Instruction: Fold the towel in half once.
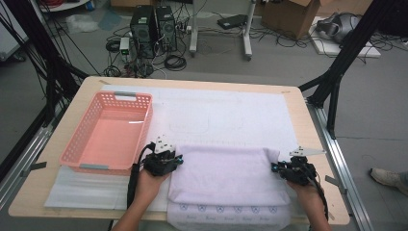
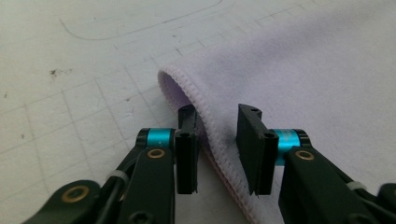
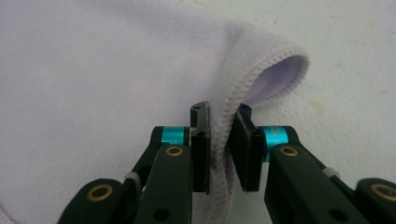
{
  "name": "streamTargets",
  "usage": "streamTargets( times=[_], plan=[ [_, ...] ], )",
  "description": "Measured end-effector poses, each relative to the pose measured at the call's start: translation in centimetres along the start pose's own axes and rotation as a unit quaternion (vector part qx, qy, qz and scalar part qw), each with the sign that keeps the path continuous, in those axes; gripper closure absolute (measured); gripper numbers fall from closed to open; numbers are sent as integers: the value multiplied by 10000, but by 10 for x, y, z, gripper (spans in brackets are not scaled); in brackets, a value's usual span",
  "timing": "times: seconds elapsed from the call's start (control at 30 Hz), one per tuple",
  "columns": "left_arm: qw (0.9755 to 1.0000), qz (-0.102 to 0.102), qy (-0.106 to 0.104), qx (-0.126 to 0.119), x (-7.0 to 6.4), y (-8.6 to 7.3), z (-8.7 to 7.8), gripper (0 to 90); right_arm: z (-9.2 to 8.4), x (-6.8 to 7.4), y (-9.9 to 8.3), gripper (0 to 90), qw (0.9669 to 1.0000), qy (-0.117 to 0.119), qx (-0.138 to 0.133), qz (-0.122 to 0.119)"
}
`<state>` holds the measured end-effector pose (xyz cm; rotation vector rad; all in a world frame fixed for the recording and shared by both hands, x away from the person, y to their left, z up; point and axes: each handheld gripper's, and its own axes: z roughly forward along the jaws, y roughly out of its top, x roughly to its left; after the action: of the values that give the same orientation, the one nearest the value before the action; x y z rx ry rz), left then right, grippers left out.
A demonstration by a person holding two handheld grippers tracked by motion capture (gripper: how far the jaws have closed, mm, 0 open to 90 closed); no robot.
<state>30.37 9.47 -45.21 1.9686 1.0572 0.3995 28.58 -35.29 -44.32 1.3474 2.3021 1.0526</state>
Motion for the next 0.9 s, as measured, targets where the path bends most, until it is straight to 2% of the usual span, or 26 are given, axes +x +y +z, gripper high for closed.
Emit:
streamTargets(
  times=[0.03,0.07,0.17,0.23,0.33,0.37,0.53,0.67,0.83,0.9],
  plan=[
    [10000,28,-10,6,-2,0,1,812,0,0,0,805,10000,23,1,14],
    [10000,3,-5,21,-3,0,1,832,0,0,0,813,10000,53,-4,48],
    [9986,-464,-251,25,5,0,1,851,0,-5,-1,837,9994,221,-38,257],
    [9985,-494,-255,-15,5,1,1,857,0,-8,-3,846,9987,344,-101,365],
    [9969,-648,-227,-373,7,5,-1,860,0,-10,-3,854,9988,340,-215,288],
    [9964,-707,-232,-414,9,9,-2,860,-1,-12,-2,855,9989,299,-265,257],
    [9957,-675,-140,-613,20,39,-3,861,-6,-20,7,856,9971,201,-678,276],
    [9934,-868,-127,-739,33,59,5,862,-5,-32,20,856,9948,211,-917,400],
    [9930,-897,18,-775,46,74,19,862,0,-42,45,855,9943,69,-1016,324],
    [9928,-911,53,-770,52,78,24,862,4,-46,55,855,9945,-18,-1023,215]
  ],
)
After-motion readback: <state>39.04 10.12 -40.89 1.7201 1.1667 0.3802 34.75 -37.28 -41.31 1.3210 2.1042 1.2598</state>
